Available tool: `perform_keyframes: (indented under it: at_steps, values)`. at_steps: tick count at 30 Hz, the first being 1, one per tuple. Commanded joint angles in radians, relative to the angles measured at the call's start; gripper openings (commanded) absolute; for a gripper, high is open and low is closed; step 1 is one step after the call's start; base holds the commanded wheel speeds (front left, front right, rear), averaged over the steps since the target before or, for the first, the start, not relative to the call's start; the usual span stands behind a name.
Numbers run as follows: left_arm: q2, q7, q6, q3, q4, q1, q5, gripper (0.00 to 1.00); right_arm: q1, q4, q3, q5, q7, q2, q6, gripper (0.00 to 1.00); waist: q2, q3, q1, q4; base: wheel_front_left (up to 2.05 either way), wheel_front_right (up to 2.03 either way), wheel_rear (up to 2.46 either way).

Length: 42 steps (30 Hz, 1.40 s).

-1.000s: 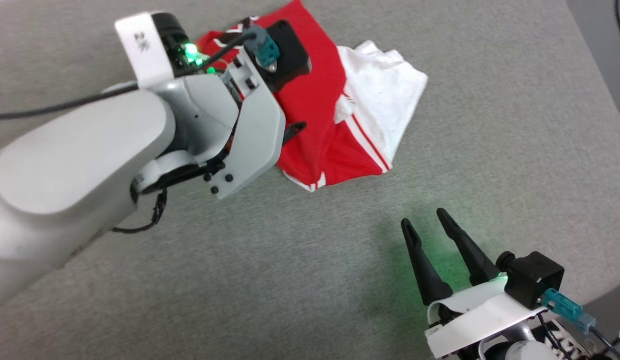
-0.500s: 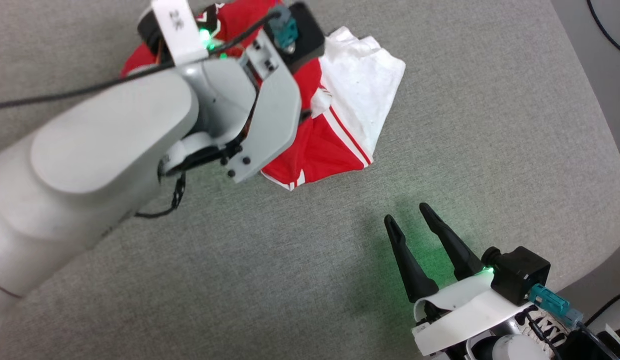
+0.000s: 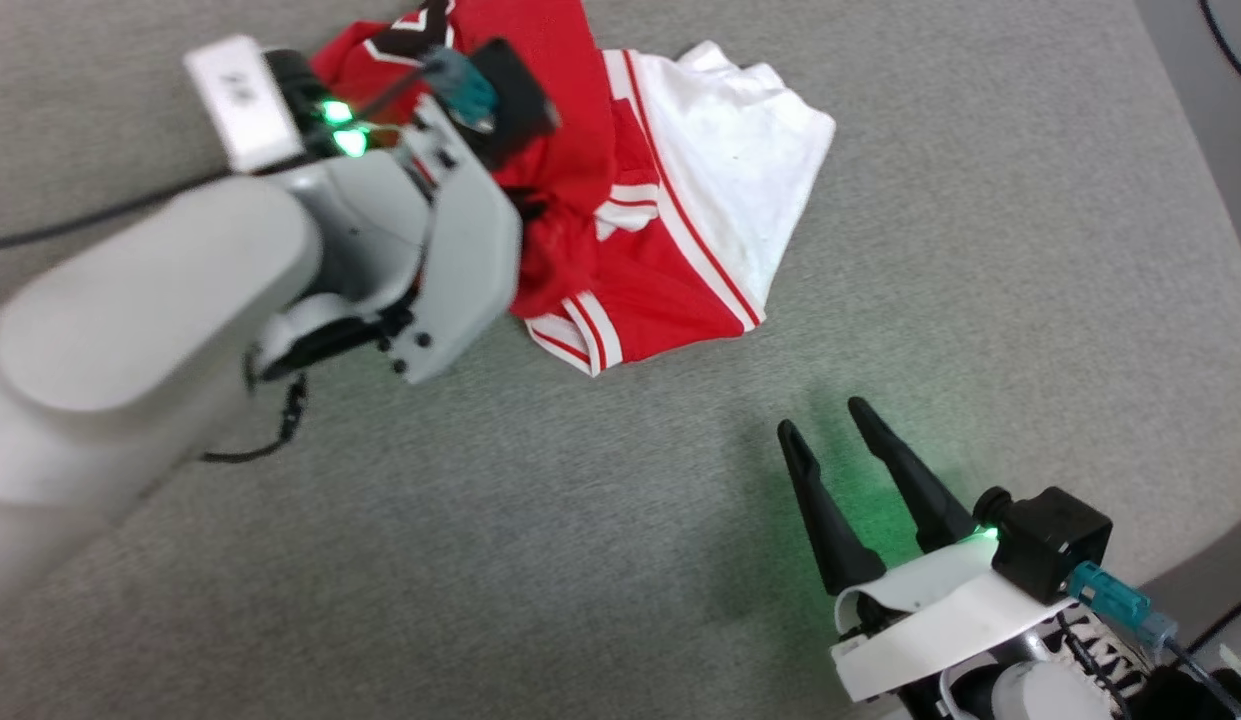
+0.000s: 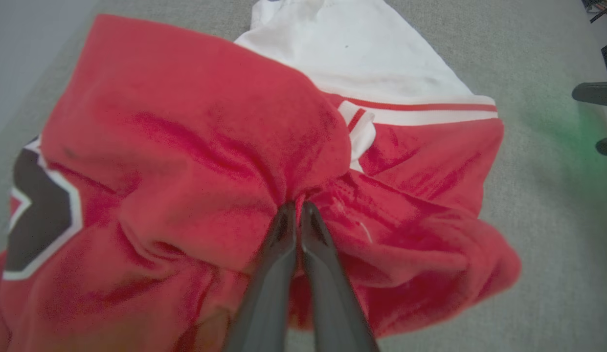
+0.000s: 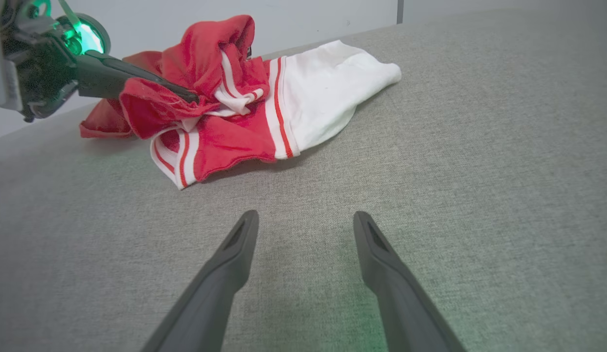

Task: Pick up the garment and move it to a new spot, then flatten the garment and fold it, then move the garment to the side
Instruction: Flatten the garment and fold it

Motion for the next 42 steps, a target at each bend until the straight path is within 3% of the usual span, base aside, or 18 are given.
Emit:
perform_keyframes:
  at_steps: [1, 6, 10, 15, 19, 23, 27, 31, 42]
  values:
    - [0.020, -0.018, 0.002, 0.001, 0.000, -0.011, -0.010, 0.00, -0.017, -0.003, -0.009, -0.009, 0.006, 0.002, -0.001, 1.00, 0.0000, -0.009, 0.0000, 0.022, 0.00, 0.00, 0.00]
    - [0.075, -0.139, 0.002, 0.036, 0.006, 0.000, -0.135, 0.00, -0.011, -0.006, -0.035, -0.023, 0.024, 0.002, -0.001, 1.00, 0.0000, -0.034, 0.0000, 0.072, 0.00, 0.00, 0.00]
    - [0.102, -0.217, 0.002, 0.128, 0.052, 0.067, -0.326, 0.00, -0.006, -0.018, -0.052, -0.034, 0.042, 0.002, -0.001, 1.00, 0.0000, -0.053, 0.0000, 0.110, 0.00, 0.00, 0.00]
    - [0.128, -0.197, 0.029, 0.225, 0.127, 0.188, -0.608, 0.00, -0.005, -0.041, -0.068, -0.045, 0.069, 0.002, -0.001, 1.00, 0.0000, -0.066, 0.0000, 0.137, 0.00, 0.00, 0.00]
    - [0.158, -0.186, 0.070, 0.268, 0.195, 0.268, -0.741, 0.00, 0.001, -0.056, -0.072, -0.051, 0.083, 0.002, -0.001, 1.00, 0.0000, -0.066, 0.0000, 0.142, 0.00, 0.00, 0.00]
    - [0.194, -0.184, 0.081, 0.244, 0.247, 0.294, -0.711, 0.00, 0.006, -0.067, -0.074, -0.050, 0.091, 0.002, -0.001, 1.00, 0.0000, -0.064, 0.0000, 0.141, 0.00, 0.00, 0.00]
    - [0.222, -0.219, 0.052, 0.230, 0.251, 0.268, -0.633, 0.00, 0.009, -0.071, -0.075, -0.048, 0.094, 0.002, -0.001, 1.00, 0.0000, -0.070, 0.0000, 0.140, 0.00, 0.00, 0.00]
    - [0.249, -0.270, 0.016, 0.241, 0.195, 0.256, -0.591, 0.00, 0.018, -0.071, -0.079, -0.047, 0.098, 0.002, -0.001, 1.00, 0.0000, -0.080, 0.0000, 0.141, 0.00, 0.00, 0.00]
    - [0.412, -0.359, 0.001, 0.231, -0.014, 0.240, -0.424, 0.00, 0.040, -0.090, -0.086, -0.054, 0.110, 0.002, -0.001, 1.00, 0.0000, -0.095, 0.0000, 0.142, 0.00, 0.00, 0.00]
